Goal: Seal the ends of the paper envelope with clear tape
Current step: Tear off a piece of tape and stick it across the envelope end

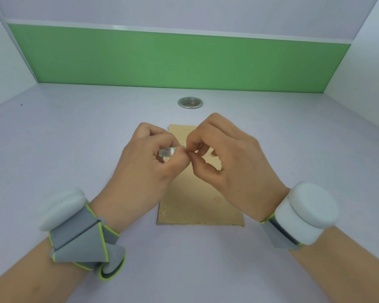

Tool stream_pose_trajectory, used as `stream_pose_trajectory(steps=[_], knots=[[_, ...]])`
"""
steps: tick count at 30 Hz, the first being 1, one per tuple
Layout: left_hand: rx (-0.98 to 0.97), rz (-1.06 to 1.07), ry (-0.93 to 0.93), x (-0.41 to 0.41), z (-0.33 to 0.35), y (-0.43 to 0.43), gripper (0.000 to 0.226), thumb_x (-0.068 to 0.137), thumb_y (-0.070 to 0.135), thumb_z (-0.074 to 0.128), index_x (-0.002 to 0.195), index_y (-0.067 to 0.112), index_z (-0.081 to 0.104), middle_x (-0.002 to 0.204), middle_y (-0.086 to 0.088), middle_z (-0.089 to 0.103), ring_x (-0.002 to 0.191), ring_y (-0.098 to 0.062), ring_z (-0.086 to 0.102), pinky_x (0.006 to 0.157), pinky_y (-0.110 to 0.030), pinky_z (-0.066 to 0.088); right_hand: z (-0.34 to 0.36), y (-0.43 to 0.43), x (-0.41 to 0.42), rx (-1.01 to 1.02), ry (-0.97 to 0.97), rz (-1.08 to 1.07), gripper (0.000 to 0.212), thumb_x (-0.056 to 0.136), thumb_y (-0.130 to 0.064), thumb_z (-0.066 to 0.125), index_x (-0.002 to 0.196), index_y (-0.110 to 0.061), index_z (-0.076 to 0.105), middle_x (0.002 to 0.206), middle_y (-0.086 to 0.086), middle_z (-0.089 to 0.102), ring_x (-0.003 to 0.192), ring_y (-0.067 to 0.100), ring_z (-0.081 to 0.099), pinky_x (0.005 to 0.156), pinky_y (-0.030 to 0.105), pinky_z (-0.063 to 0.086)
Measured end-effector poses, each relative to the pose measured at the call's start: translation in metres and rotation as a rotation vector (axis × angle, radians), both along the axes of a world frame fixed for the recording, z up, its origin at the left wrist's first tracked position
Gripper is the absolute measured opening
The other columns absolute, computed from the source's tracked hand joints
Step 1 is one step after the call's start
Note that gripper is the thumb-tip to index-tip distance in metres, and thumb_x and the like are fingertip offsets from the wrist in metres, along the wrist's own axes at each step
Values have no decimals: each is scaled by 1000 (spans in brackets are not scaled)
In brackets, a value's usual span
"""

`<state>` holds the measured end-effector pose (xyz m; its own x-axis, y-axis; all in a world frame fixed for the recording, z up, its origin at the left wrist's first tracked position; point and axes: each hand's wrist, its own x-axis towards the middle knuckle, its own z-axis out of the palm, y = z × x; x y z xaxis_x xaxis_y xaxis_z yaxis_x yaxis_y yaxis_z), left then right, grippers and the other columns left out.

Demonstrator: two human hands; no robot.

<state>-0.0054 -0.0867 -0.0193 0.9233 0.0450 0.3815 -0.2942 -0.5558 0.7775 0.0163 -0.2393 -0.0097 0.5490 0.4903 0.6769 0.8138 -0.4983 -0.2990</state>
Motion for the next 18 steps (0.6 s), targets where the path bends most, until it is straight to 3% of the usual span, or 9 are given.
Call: stream_pose_trajectory(steps=[3,6,8,10,13,16,18], knots=[[15,5,28,0,-3,-2,33,58,56,40,62,30,61,97,7,49,75,-3,50,66,0,36,0,-1,3,-44,15,14,2,81,-6,58,82,-7,59,85,3,56,72,18,56,60,37,49],[34,91,43,7,0,8,25,60,51,45,57,30,59,92,6,51,69,5,50,62,-2,35,3,-1,-1,-55,27,65,5,79,-1,57,80,-6,57,84,3,55,72,14,52,63,30,46],[-7,260,-4,14,7,29,27,65,44,46,49,25,57,88,-3,55,61,2,48,56,-12,35,5,2,-7,-39,20,129,8,77,3,57,78,-5,56,82,4,54,71,13,49,66,21,43],[-59,366,-57,18,15,45,29,73,43,48,51,28,60,96,-5,55,63,-5,47,59,-22,36,6,4,-11,2,54,171,7,82,0,60,81,-6,58,85,2,55,73,8,51,69,12,41],[184,302,-67,13,10,41,25,82,48,56,66,32,67,98,1,52,67,-9,53,67,-12,37,1,2,-6,78,243,142,8,86,-10,63,90,-16,60,93,-5,57,82,2,57,73,11,44],[431,264,-42,11,-3,34,29,82,48,54,84,24,70,101,5,51,69,-13,55,70,-28,40,-2,-3,2,255,544,99,21,85,-4,62,88,-24,59,92,-8,60,82,3,61,73,19,47],[525,292,3,11,-7,39,29,84,44,55,92,21,70,106,5,50,78,-18,55,70,-29,36,0,-7,5,379,702,133,20,84,-1,63,87,-21,60,87,-7,60,75,8,60,72,24,46]])
